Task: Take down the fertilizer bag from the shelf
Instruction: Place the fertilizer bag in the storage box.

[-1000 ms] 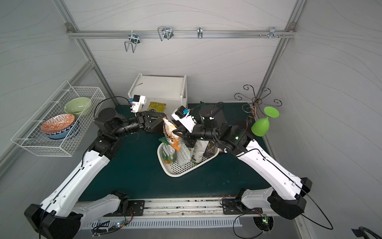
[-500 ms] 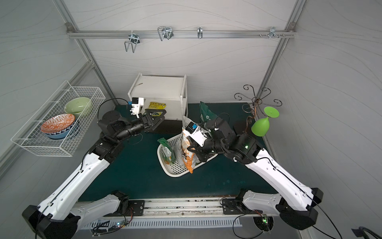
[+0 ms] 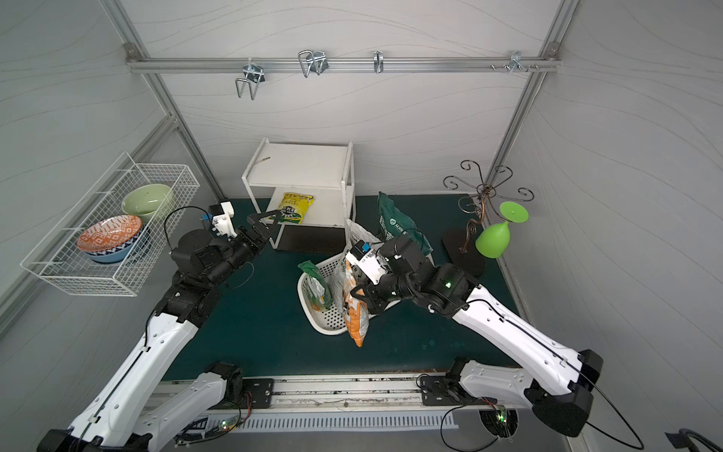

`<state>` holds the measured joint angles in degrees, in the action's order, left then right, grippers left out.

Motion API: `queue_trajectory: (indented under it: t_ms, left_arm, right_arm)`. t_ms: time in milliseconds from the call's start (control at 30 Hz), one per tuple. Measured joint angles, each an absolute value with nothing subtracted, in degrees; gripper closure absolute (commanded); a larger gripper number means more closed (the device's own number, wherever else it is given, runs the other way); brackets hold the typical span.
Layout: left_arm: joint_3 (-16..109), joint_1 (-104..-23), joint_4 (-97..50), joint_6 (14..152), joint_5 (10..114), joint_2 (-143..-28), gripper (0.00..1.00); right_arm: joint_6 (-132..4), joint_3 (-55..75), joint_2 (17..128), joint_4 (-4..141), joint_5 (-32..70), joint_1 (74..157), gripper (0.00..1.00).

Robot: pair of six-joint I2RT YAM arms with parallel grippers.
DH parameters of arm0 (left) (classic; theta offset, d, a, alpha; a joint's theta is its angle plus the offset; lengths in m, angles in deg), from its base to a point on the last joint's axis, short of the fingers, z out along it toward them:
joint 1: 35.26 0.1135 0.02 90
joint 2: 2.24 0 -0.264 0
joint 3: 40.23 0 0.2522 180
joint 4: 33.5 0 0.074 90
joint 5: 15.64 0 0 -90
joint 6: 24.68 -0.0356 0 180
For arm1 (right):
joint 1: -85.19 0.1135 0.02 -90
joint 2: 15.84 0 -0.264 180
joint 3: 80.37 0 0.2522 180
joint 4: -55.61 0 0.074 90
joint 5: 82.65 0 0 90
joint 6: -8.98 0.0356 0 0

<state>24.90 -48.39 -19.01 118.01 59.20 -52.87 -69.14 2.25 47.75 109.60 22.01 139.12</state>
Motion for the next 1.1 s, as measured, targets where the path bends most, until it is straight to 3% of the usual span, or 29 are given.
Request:
queue_trajectory:
  t_ms: [433, 833, 1100]
  left_arm:
    - [24.9, -47.7, -18.9, 116.9, 59.8, -52.8, 0.02]
    - [24.1, -46.9, -17.6, 115.1, 60.7, -51.3, 0.02]
    - [23.5, -46.9, -17.6, 115.0, 60.7, -51.5, 0.01]
  right_arm:
    - [-53.0, -1.5, 58.4, 92.8, 9.2, 141.6, 1.0]
    - [-57.2, -1.2, 63.5, 89.0, -0.8, 143.2, 1.0]
    - [-61.2, -1.1, 63.2, 89.1, -0.2, 138.9, 1.0]
